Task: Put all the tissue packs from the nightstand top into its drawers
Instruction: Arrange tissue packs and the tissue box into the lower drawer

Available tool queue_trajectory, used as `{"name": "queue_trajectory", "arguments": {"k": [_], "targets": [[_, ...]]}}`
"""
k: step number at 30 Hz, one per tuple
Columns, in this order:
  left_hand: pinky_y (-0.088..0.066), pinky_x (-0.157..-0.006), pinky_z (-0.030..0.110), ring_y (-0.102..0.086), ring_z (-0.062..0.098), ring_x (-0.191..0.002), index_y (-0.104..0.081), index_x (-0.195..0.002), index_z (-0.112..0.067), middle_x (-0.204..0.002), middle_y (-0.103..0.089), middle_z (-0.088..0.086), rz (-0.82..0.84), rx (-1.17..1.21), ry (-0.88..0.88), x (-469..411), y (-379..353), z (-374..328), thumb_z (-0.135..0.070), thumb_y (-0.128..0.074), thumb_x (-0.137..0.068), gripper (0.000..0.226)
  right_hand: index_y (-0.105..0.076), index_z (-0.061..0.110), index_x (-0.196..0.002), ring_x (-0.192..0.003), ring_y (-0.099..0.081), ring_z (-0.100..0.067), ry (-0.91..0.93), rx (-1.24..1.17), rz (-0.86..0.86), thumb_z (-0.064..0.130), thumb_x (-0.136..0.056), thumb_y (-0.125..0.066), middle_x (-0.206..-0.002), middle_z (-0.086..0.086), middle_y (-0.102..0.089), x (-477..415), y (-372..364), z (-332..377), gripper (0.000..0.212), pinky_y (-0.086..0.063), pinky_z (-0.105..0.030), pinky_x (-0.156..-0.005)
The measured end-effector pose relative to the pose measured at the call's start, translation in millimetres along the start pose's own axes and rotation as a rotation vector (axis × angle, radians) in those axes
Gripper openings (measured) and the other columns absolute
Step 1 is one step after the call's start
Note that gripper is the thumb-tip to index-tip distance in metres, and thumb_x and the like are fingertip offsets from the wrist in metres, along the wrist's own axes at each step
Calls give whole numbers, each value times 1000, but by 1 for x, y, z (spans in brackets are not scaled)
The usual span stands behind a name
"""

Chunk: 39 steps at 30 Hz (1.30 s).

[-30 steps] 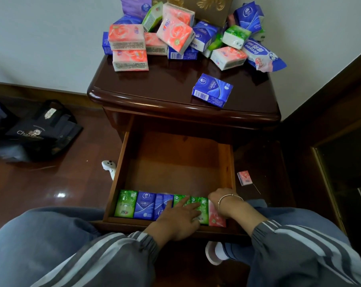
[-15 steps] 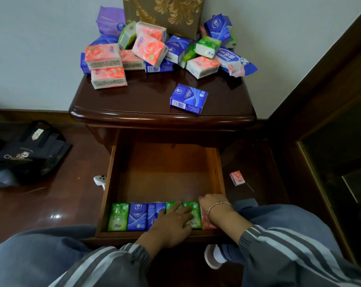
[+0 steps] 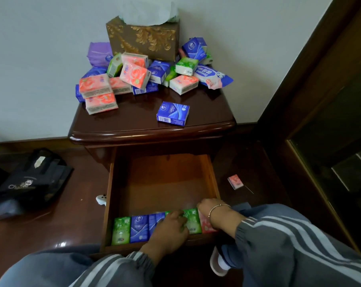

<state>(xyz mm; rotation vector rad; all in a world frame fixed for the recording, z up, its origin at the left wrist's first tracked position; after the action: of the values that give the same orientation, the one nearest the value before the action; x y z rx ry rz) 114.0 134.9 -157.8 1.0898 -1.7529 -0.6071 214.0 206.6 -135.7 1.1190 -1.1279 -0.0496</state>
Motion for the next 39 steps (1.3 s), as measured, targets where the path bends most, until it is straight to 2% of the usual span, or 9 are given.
{"name": "queue_trajectory", "arguments": {"k": [5,10,15,17,23,28,32,35,39], "targets": [[-37,-105,32,-46,18,-126,-57,-127,-21,-143,-43,-2,-19,-76,-15,-9,0,-2,-33,-41,-89,43,-38,19,-140,-130,-42,-26,66,-372,-186,18,-90,-58,-143,-7,-44,49,40,-41,54,-38,-38,-106],[-43,-93,29,-55,17,-113,-55,-121,-25,-129,-53,-3,-89,-193,-24,-13,36,-28,-36,-45,-91,33,-52,25,-129,-113,-55,-8,-24,-677,-463,24,-88,-61,-125,4,-60,104,52,-109,42,-43,-20,-95],[-44,-88,33,-59,21,-101,-61,-115,-16,-111,-63,2,-1047,-13,-260,26,198,-93,-37,-53,-85,37,-64,23,-113,-99,-62,-5,-166,-804,-743,17,-87,-61,-105,9,-67,127,52,-178,27,-48,-19,-86],[-39,-95,39,-53,28,-111,-57,-122,-12,-121,-57,10,-1253,6,-183,28,252,-94,-41,-57,-83,49,-66,21,-109,-96,-63,-7,-218,-829,-831,13,-87,-61,-100,8,-67,133,52,-199,24,-51,-25,-85],[-30,-106,51,-31,40,-134,-43,-143,-19,-151,-32,16,-921,-77,211,-38,278,-82,-48,-58,-88,64,-70,17,-98,-91,-63,-11,-375,-932,-968,8,-87,-60,-94,4,-70,140,33,-242,18,-48,-24,-80],[-34,-101,46,-45,41,-116,-59,-127,-13,-135,-48,17,-1080,-98,-153,-35,240,-126,-36,-57,-90,43,-69,16,-97,-89,-64,-15,-535,-1011,-943,9,-88,-59,-94,1,-70,135,-16,-276,16,-50,-29,-78],[-39,-99,44,-45,32,-123,-52,-130,-24,-138,-47,7,-671,-299,-593,-64,140,-205,-47,-53,-87,49,-68,17,-99,-89,-65,-22,-593,-1054,-777,13,-87,-60,-94,-4,-70,94,-66,-293,15,-54,-38,-81],[-45,-100,44,-45,27,-127,-51,-134,-29,-141,-48,1,-312,-372,-471,-119,83,-213,-56,-40,-89,53,-67,17,-97,-90,-65,-26,-601,-1075,-658,18,-86,-61,-96,-7,-71,45,-101,-303,13,-52,-39,-80],[-42,-102,40,-43,24,-127,-51,-134,-31,-141,-46,-3,-123,-431,-316,-184,45,-193,-55,-47,-90,50,-63,12,-107,-103,-61,-31,-573,-995,-541,23,-85,-61,-109,-11,-66,-37,-147,-311,25,-48,-37,-85]]}}
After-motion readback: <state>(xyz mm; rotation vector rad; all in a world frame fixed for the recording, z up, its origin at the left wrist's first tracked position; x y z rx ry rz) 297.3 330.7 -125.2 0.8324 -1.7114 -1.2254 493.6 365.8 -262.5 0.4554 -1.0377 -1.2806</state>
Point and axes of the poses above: each hand's wrist, its own x-axis away from the middle knuckle, its own y-axis out of the back of the hand, z = x × y, the point moved 7 cm from there along -x, towards the middle knuckle
